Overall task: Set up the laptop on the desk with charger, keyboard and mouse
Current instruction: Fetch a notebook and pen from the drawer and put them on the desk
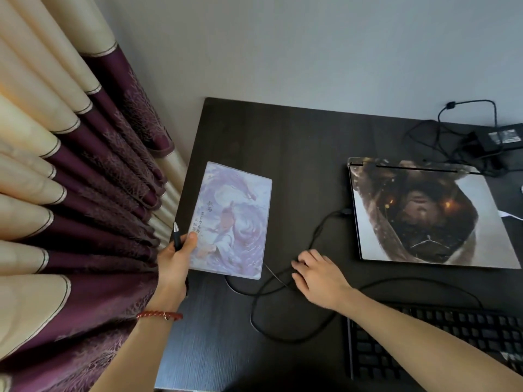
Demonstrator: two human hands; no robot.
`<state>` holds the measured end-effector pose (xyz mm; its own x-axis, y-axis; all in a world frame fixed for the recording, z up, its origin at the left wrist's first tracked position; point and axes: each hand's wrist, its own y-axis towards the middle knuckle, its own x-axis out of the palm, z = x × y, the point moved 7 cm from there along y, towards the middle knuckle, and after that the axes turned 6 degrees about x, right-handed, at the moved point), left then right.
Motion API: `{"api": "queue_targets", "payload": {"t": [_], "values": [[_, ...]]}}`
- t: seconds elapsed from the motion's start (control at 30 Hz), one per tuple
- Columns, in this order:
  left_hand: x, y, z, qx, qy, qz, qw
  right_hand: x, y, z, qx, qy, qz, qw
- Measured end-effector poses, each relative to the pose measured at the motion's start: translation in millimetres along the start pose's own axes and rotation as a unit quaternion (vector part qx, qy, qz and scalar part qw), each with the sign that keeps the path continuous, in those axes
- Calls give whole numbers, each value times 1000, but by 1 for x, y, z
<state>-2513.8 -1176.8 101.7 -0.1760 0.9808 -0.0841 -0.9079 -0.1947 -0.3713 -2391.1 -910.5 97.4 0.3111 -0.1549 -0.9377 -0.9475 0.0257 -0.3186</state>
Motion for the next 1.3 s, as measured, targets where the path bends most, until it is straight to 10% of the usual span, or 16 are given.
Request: {"api": "queue_targets", "payload": {"t": [0.17, 0.53, 0.83, 1.3], "values": [[4, 8, -18, -29, 19, 8, 999, -21, -5, 7, 33, -55, 103, 993], [3, 35, -18, -39, 29, 36, 998, 11, 45, -65, -11, -7, -107, 994], [-42, 38, -31, -32, 158, 6, 987, 18, 14, -15, 67, -21, -88, 994], [-86, -92, -55, 26, 546, 0, 838, 17, -4, -33, 153, -32, 15, 988]]}}
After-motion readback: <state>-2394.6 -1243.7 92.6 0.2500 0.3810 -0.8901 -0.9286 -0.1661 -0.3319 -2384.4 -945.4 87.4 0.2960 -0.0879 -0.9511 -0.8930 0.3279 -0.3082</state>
